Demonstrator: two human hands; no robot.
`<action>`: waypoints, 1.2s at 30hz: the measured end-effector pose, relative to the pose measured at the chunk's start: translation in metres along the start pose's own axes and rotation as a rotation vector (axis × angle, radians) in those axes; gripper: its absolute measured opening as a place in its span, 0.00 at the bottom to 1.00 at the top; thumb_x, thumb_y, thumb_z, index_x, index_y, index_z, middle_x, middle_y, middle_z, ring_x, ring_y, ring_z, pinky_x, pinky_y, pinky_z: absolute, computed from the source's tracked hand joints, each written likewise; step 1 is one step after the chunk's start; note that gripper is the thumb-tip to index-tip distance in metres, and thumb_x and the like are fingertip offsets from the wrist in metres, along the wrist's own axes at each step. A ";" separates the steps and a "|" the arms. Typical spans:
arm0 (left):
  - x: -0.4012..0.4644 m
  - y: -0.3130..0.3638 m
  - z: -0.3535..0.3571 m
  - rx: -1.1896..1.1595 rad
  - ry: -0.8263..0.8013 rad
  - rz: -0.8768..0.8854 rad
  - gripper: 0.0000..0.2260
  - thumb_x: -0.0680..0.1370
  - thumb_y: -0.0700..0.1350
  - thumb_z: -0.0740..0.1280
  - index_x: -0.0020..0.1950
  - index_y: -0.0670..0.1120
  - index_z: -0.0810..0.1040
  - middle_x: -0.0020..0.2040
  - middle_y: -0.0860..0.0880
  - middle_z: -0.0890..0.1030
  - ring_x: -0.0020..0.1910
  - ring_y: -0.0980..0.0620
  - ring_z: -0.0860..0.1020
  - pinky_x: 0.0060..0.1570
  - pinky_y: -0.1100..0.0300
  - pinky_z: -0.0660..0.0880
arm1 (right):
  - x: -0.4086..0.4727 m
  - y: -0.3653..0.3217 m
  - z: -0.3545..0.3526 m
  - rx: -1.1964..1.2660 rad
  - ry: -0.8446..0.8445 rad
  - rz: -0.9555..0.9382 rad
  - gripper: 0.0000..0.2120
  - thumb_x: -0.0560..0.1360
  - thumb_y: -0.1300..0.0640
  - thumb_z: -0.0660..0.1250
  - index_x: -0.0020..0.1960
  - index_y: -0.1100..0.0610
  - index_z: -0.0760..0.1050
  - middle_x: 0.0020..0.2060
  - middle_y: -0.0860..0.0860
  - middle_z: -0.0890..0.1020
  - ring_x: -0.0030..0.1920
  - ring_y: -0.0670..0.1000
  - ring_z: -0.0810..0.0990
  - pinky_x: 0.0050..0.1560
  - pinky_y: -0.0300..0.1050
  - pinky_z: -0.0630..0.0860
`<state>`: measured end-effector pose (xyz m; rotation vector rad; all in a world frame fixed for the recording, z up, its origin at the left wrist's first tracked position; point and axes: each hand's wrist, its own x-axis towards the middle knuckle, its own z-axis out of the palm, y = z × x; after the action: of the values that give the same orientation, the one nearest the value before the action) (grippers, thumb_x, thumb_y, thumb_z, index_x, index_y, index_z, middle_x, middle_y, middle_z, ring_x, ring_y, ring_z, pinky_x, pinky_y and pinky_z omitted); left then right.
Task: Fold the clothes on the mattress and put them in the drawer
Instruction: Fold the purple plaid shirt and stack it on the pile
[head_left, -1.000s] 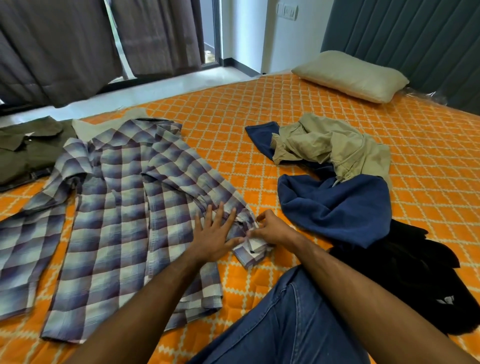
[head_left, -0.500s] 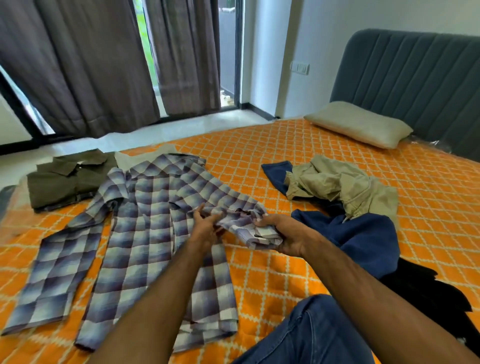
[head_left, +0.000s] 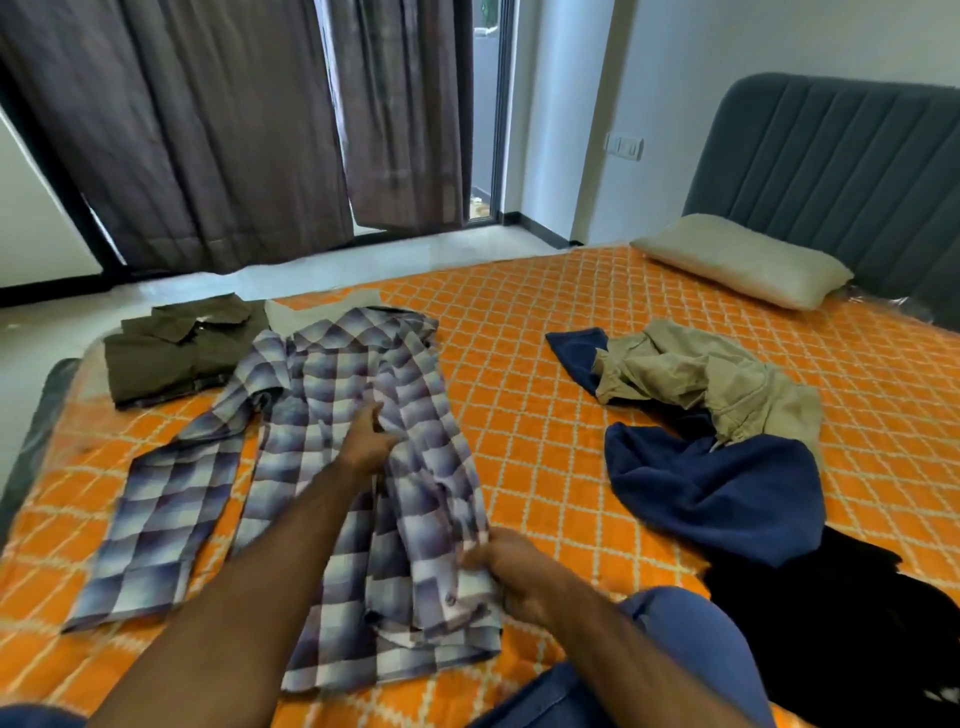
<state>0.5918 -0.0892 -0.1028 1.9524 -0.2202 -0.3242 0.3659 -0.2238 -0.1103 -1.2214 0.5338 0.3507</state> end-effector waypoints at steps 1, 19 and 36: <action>-0.006 -0.014 0.001 0.015 -0.003 -0.020 0.31 0.76 0.31 0.71 0.77 0.39 0.63 0.69 0.39 0.73 0.64 0.43 0.74 0.61 0.51 0.74 | 0.006 0.015 0.005 -0.043 0.040 0.027 0.16 0.75 0.75 0.63 0.60 0.65 0.79 0.57 0.64 0.84 0.57 0.66 0.83 0.56 0.64 0.81; 0.096 -0.036 -0.019 -0.228 0.104 -0.138 0.26 0.80 0.36 0.68 0.75 0.47 0.62 0.66 0.43 0.74 0.65 0.41 0.75 0.62 0.46 0.75 | 0.180 -0.119 -0.025 -0.470 0.099 -0.121 0.13 0.81 0.51 0.67 0.47 0.61 0.79 0.32 0.53 0.78 0.29 0.49 0.75 0.29 0.42 0.69; 0.197 -0.070 -0.041 0.151 0.012 -0.020 0.18 0.79 0.56 0.69 0.41 0.42 0.78 0.35 0.47 0.80 0.35 0.52 0.76 0.34 0.58 0.69 | 0.406 -0.242 -0.009 -0.506 0.200 -0.470 0.19 0.78 0.75 0.61 0.65 0.64 0.78 0.53 0.55 0.81 0.52 0.55 0.83 0.49 0.48 0.82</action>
<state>0.7917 -0.0858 -0.1767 2.1063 -0.2234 -0.3164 0.8272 -0.3189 -0.1498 -1.8369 0.3163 -0.0465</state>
